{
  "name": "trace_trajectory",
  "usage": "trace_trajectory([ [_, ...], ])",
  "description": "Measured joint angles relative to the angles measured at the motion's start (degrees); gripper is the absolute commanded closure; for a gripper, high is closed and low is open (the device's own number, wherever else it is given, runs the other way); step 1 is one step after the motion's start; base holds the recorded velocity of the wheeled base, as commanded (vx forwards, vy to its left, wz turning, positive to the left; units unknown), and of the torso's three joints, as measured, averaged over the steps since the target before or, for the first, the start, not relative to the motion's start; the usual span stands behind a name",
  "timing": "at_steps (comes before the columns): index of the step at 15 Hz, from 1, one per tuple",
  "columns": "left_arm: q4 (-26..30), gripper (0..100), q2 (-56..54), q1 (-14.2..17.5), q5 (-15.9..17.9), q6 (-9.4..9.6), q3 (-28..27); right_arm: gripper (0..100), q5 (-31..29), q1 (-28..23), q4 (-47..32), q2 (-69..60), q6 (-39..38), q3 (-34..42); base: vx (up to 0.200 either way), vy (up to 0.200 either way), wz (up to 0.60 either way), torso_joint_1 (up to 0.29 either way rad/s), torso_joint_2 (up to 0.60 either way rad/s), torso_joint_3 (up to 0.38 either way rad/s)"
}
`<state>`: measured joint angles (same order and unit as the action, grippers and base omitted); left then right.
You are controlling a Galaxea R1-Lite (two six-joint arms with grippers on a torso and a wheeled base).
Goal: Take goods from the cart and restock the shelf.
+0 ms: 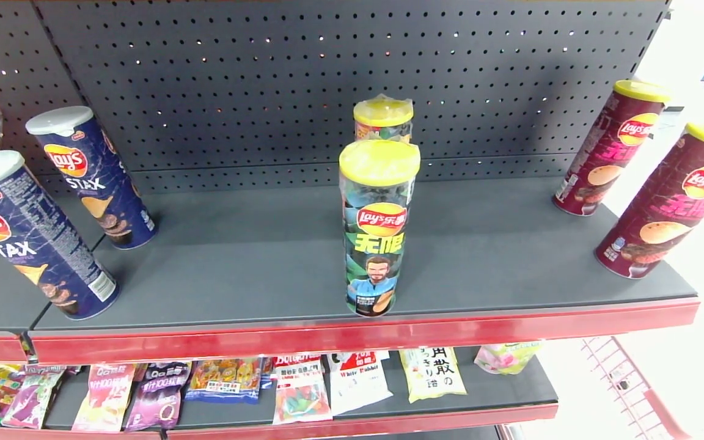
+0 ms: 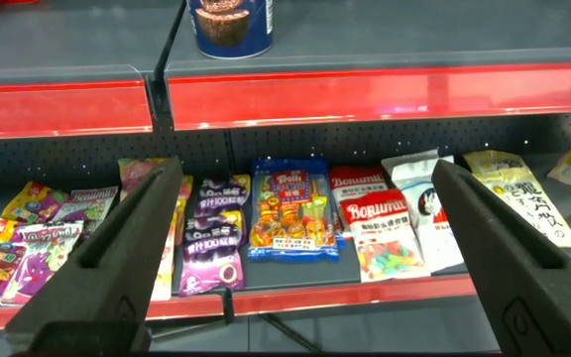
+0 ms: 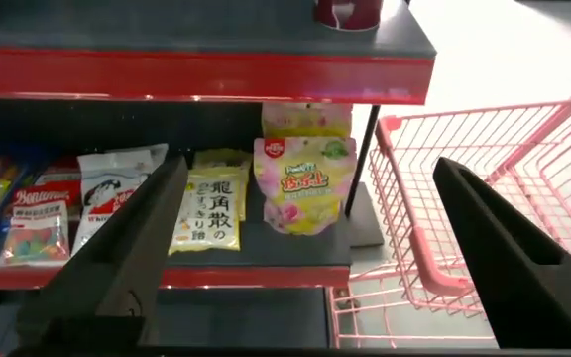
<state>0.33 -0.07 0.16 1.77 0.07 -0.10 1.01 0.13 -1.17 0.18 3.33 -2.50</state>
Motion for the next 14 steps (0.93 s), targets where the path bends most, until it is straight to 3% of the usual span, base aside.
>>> trace_trajectory([
  [8,0.0,0,0.0,0.0,0.0,0.02,0.0,0,0.0,0.1,1.3,-0.2,-5.1,2.5,0.000,0.000,0.00,0.000,0.00,0.000],
  [14,0.0,0,0.0,0.0,0.0,0.02,0.0,0,-0.4,0.0,1.1,-0.2,-3.3,2.5,0.000,0.000,0.00,0.000,0.00,0.000],
])
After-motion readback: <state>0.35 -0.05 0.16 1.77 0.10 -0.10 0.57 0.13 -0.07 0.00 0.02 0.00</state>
